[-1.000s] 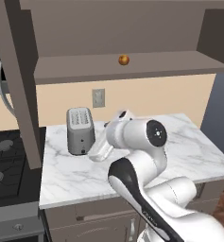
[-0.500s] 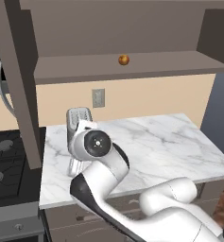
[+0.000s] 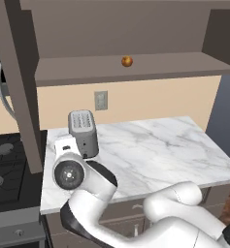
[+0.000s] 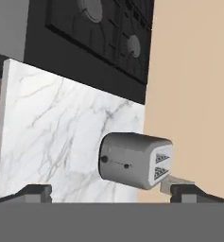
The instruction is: Pick the apple from the counter and place it in the cabinet. Then close the cabinet.
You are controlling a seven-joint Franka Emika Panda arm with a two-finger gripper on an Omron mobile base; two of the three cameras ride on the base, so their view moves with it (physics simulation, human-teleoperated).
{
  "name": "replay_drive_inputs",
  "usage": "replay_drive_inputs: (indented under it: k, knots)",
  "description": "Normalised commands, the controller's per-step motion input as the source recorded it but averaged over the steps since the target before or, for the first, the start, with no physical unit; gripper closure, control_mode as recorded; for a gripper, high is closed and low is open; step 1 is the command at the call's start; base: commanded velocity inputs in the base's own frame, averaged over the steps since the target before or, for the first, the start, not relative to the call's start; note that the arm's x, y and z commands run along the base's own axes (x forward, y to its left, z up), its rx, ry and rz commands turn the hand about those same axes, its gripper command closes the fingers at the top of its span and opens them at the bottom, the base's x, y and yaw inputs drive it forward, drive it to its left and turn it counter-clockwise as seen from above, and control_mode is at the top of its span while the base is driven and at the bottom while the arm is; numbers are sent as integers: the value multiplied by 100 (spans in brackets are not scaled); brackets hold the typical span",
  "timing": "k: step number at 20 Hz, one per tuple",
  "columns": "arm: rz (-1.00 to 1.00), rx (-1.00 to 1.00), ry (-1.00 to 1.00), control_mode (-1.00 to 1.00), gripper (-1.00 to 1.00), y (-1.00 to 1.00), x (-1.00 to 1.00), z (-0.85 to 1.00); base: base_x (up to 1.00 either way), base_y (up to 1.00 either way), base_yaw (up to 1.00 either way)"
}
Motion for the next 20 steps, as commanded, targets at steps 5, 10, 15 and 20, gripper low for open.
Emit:
replay_drive_inputs:
  k: [5, 10, 15, 20]
  knots:
    - [31, -19, -17, -100, -100, -16, -22, -21, 0, 0, 0]
    - [25, -13, -7, -100, -100, -3, -4, -19, 0, 0, 0]
    - [13, -5, 0, -100, -100, 0, 0, -11, 0, 0, 0]
    - [11, -7, 0, -100, -100, 14, 1, -6, 0, 0, 0]
